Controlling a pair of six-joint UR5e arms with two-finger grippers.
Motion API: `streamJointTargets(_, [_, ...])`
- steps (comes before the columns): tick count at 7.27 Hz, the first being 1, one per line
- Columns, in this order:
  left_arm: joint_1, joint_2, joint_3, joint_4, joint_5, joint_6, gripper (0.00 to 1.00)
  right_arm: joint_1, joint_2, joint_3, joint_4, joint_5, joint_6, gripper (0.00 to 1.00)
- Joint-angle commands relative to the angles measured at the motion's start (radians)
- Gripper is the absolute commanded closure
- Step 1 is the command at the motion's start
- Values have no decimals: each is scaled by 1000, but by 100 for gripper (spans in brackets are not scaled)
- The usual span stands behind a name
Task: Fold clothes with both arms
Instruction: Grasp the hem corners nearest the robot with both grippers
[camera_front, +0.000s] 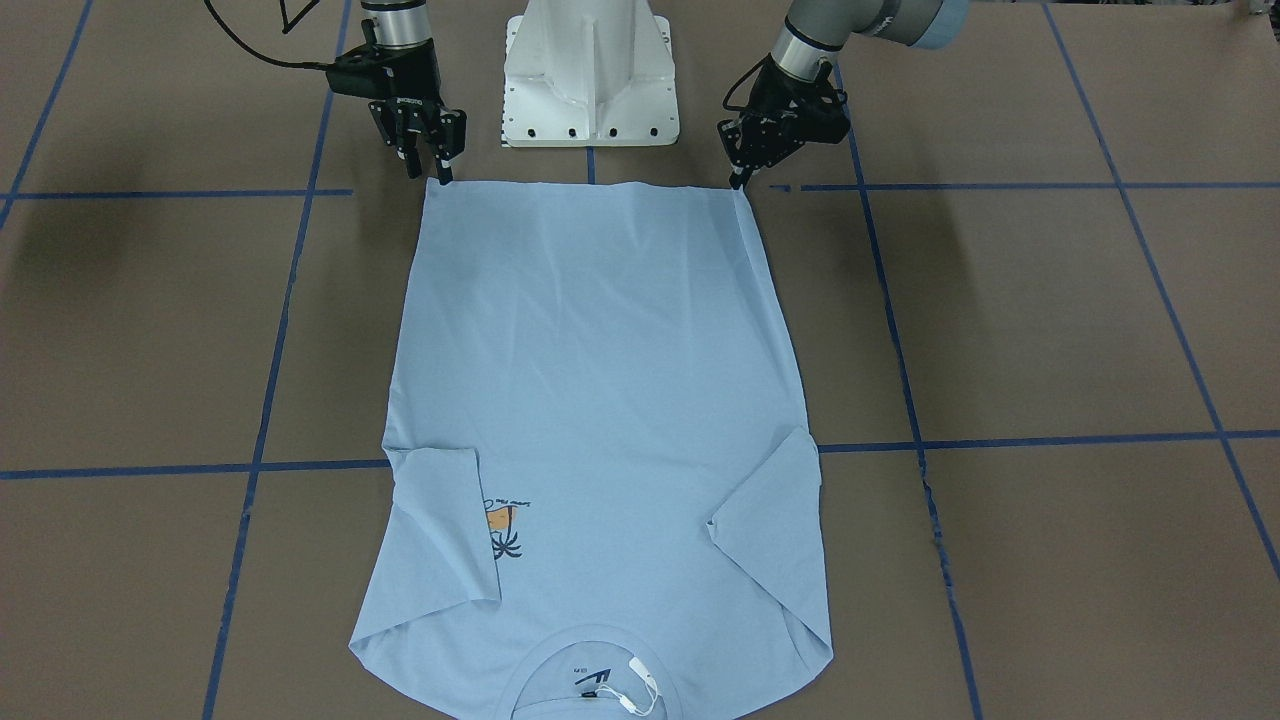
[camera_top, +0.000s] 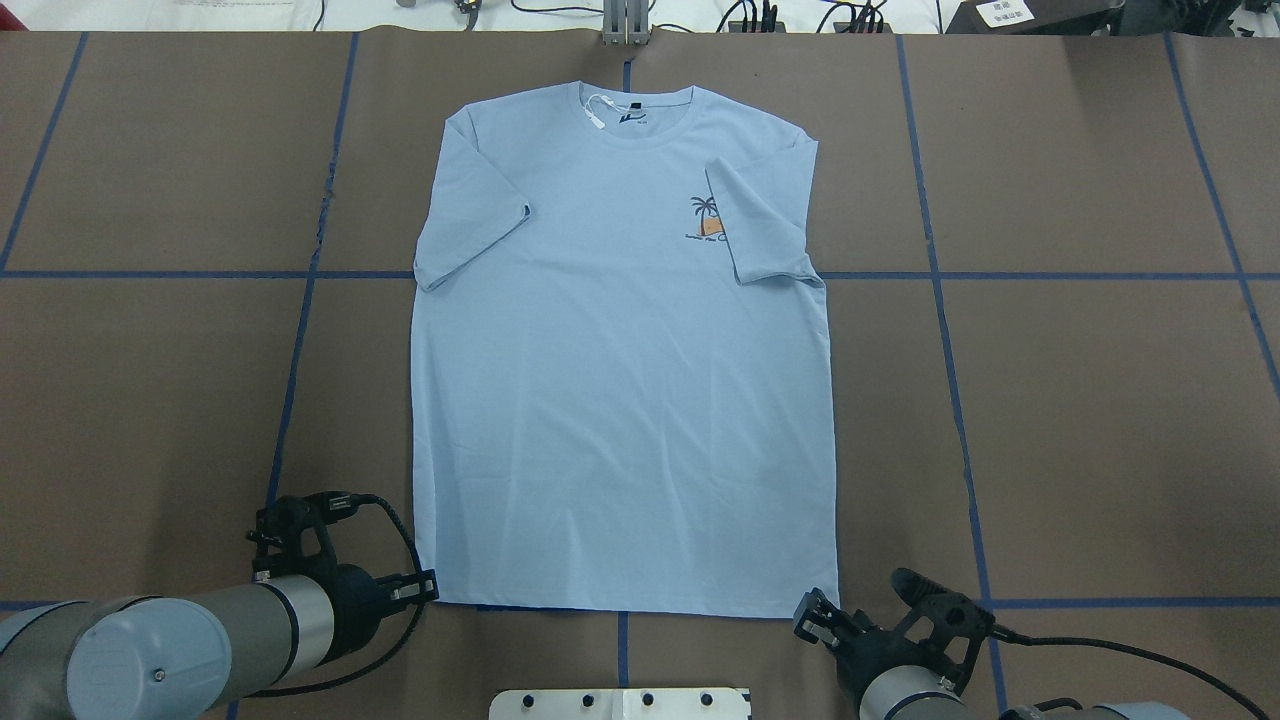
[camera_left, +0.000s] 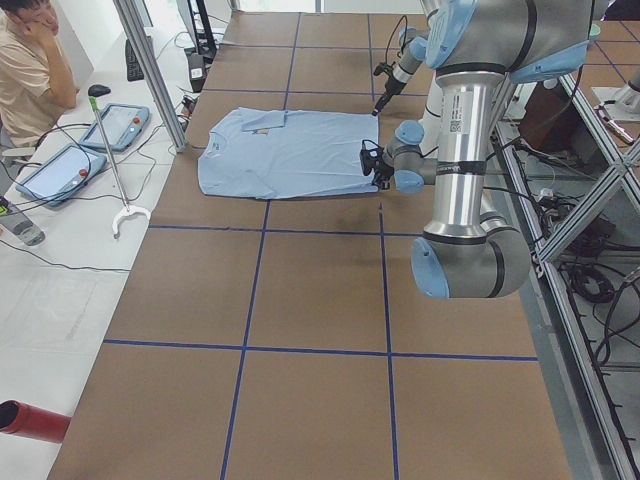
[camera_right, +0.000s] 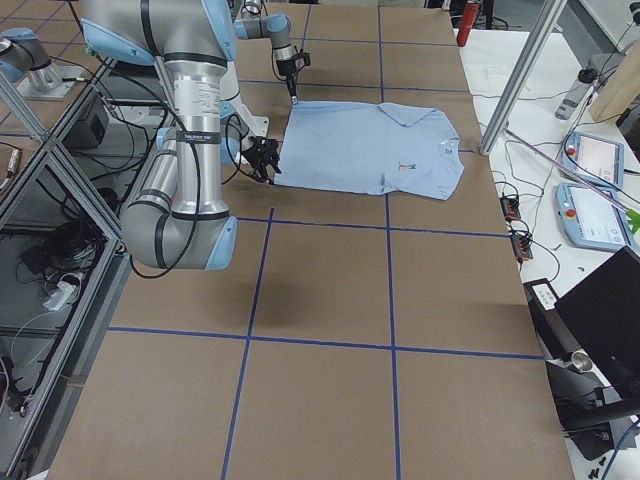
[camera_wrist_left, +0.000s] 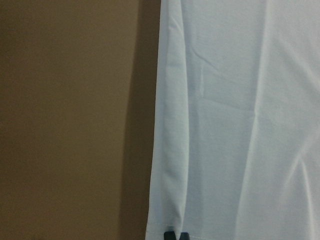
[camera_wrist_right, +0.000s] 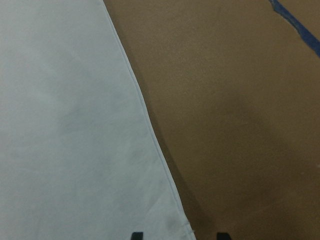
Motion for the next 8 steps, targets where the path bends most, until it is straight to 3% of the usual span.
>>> streamJointTargets(1, [0, 0, 0, -3, -3, 0, 100, -7, 4, -13, 1, -5, 0, 45])
streamJointTargets(3, [0, -1, 0, -3, -3, 0, 100, -7, 4, -14, 1, -5, -1, 48])
streamJointTargets(4, [0, -1, 2, -3, -3, 0, 100, -7, 10, -16, 1, -5, -1, 60])
streamJointTargets(5, [0, -1, 0, -3, -3, 0, 100, -7, 11, -16, 1, -5, -1, 86])
streamJointTargets(6, [0, -1, 0, -3, -3, 0, 100, -7, 10, -14, 1, -5, -1, 100])
streamJointTargets(8, [0, -1, 0, -4, -3, 0, 100, -9, 2, -16, -1, -3, -3, 100])
